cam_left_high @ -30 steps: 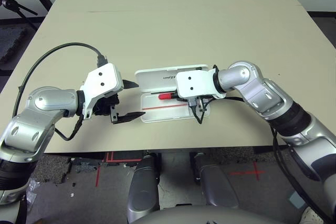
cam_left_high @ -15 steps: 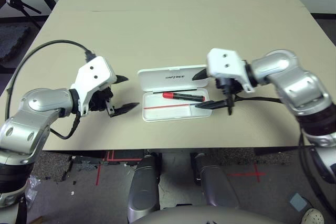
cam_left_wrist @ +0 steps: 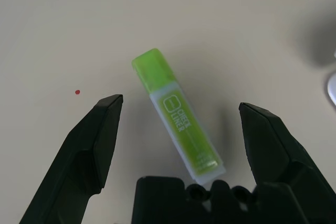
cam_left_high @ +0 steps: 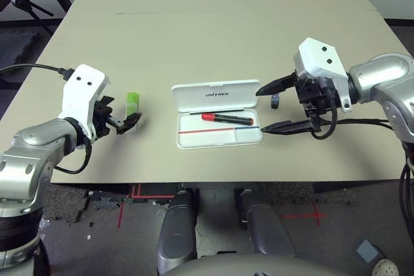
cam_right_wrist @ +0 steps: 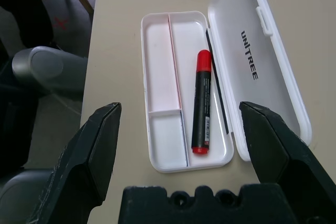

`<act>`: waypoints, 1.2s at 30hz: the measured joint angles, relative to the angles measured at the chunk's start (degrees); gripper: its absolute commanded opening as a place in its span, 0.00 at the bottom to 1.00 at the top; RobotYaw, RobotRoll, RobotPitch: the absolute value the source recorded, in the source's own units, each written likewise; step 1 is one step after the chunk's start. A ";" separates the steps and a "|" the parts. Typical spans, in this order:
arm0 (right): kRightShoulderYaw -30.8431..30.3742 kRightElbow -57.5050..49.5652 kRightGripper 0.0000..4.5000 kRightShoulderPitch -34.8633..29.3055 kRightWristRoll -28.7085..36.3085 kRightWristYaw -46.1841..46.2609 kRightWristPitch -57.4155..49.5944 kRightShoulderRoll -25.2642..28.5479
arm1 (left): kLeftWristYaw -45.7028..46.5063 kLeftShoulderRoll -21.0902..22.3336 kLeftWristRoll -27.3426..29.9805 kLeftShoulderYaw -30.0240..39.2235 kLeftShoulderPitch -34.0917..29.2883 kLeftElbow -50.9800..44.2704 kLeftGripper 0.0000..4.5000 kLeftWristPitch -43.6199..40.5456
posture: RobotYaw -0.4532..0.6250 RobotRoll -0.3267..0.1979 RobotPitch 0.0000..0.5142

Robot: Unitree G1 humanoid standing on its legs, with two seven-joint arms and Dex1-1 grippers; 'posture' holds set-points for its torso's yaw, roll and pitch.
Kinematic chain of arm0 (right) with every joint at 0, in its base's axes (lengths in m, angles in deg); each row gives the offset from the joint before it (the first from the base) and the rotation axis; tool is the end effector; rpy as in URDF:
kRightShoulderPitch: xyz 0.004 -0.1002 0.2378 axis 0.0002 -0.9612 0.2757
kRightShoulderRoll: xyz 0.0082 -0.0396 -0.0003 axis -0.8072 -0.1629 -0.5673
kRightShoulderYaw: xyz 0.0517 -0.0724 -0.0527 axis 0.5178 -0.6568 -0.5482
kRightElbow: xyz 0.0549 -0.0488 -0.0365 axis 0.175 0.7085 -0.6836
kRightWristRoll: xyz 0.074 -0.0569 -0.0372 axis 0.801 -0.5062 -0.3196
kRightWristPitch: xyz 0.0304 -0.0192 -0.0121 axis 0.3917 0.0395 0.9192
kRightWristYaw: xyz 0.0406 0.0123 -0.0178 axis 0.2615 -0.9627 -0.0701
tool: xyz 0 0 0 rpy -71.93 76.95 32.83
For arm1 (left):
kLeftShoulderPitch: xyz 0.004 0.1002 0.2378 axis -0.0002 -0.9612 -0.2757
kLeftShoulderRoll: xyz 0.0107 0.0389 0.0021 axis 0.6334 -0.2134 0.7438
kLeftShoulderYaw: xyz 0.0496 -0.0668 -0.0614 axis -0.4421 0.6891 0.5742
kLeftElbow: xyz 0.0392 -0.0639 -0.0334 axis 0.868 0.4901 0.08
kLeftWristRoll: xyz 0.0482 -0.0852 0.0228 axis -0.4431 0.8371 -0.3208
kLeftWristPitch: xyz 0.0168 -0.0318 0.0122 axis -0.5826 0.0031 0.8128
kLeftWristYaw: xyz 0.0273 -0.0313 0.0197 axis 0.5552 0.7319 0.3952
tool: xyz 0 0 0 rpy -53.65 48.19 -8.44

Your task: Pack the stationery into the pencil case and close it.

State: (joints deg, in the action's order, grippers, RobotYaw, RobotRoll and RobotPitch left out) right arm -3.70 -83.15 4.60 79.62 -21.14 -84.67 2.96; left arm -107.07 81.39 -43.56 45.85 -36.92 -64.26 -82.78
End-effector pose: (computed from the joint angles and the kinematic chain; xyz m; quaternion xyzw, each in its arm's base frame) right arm 0.2642 -0.1946 0.2499 -0.2781 0.1070 0.6487 0.7003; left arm 0.2039 0.2624 0.1910 0.1353 0.2233 -0.1108 0.9589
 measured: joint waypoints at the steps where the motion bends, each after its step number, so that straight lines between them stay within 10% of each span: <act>1: -0.50 0.00 0.99 -0.06 -0.04 0.16 0.19 -0.26 | 1.48 -1.41 -0.21 -0.17 0.87 0.05 1.00 -1.54 | 0.48 0.62 0.40; 17: -1.67 -1.81 0.99 -2.79 -0.49 2.00 1.00 -0.24 | 12.90 -9.77 -4.65 -2.51 8.49 10.77 1.00 -8.45 | 0.44 0.62 0.41; 27: -2.24 -2.13 1.00 -2.96 -1.05 4.23 0.62 -1.17 | 12.75 -10.74 -4.65 -3.55 9.20 11.83 0.27 -7.87 | 0.45 0.62 0.42; 36: -3.91 -1.81 1.00 -2.25 -1.69 4.75 0.79 -2.00 | 4.47 -0.90 -3.56 -4.54 2.99 10.60 0.24 -2.44 | 0.46 0.62 0.42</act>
State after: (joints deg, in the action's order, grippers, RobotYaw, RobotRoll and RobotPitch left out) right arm -7.60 -84.96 2.34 77.93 -16.39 -83.88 0.96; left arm -102.61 80.49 -47.12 41.31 -33.93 -53.66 -85.22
